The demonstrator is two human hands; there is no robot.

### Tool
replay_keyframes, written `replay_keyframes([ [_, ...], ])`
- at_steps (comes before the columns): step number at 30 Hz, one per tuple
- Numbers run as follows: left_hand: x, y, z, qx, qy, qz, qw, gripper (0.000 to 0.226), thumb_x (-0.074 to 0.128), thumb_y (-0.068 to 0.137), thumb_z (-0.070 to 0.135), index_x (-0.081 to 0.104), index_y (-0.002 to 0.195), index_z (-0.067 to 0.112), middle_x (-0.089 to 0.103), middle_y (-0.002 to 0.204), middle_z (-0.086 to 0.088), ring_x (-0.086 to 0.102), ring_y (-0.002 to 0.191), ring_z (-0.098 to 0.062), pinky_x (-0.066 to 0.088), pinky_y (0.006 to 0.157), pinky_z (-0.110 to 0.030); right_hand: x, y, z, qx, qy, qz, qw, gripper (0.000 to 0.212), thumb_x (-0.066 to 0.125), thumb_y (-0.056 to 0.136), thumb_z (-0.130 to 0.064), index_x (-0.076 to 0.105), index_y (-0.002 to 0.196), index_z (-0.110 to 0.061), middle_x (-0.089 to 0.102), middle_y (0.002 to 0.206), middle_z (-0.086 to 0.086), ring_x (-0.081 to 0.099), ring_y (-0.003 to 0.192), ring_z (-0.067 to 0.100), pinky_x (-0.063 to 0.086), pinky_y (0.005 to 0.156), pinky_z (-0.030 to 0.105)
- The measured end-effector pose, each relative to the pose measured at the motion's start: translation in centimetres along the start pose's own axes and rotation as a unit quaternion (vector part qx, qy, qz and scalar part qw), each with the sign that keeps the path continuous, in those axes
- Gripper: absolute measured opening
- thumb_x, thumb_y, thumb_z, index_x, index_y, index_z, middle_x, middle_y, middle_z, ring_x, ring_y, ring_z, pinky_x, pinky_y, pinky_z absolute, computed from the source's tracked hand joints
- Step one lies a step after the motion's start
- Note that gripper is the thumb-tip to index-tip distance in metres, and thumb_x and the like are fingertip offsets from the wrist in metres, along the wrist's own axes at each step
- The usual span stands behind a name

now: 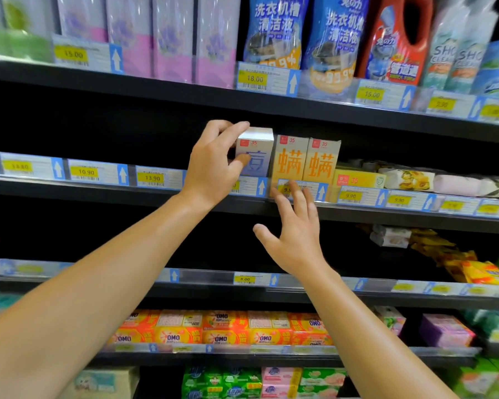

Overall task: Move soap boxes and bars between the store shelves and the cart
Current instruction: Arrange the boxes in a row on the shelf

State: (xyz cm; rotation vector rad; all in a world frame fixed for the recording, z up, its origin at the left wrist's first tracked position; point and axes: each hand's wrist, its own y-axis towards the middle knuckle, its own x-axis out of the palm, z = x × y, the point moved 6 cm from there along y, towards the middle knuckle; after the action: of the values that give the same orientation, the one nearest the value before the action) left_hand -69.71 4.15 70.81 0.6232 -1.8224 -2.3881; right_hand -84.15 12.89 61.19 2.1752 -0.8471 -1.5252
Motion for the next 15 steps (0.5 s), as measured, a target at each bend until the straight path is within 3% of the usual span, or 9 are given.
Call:
replay_keyframes([
  [4,0.5,0.6,-0.7,-0.04,0.013,-0.016,0.999,0.051,0.072,0.087,0.019,0.056,0.136,0.012,0.05,0.114,-0.002,0.046,0.099,-0.004,0.032,0.075,0.001,0.2,0.0,0.0,-0.002,0.002,0.001,1.0,0.075,0.058,0.092,-0.05,0.02,0.155,-0.035,-0.009,0.165,-0.009,-0.021,0.149,0.013,-0.004,0.124,0.042],
  [8,1.2,1.4,-0.9,-0.078,0.004,-0.049,0.996,0.051,0.071,0.088,0.02,0.055,0.137,0.013,0.053,0.119,-0.004,0.056,0.103,-0.011,0.039,0.087,-0.014,0.2,0.1,0.0,0.0,0.008,0.006,1.0,0.075,0.058,0.092,-0.05,0.02,0.155,-0.036,-0.007,0.165,-0.008,-0.02,0.149,0.013,-0.003,0.124,0.042],
  [15,2.3,2.4,-0.4,-0.099,0.007,-0.089,0.991,0.052,0.07,0.088,0.02,0.054,0.137,0.021,0.054,0.125,-0.005,0.06,0.106,-0.018,0.05,0.094,-0.028,0.1,0.0,0.0,0.003,0.012,0.005,1.0,0.075,0.058,0.092,-0.051,0.019,0.155,-0.037,-0.007,0.166,-0.008,-0.019,0.15,0.013,-0.004,0.123,0.041],
])
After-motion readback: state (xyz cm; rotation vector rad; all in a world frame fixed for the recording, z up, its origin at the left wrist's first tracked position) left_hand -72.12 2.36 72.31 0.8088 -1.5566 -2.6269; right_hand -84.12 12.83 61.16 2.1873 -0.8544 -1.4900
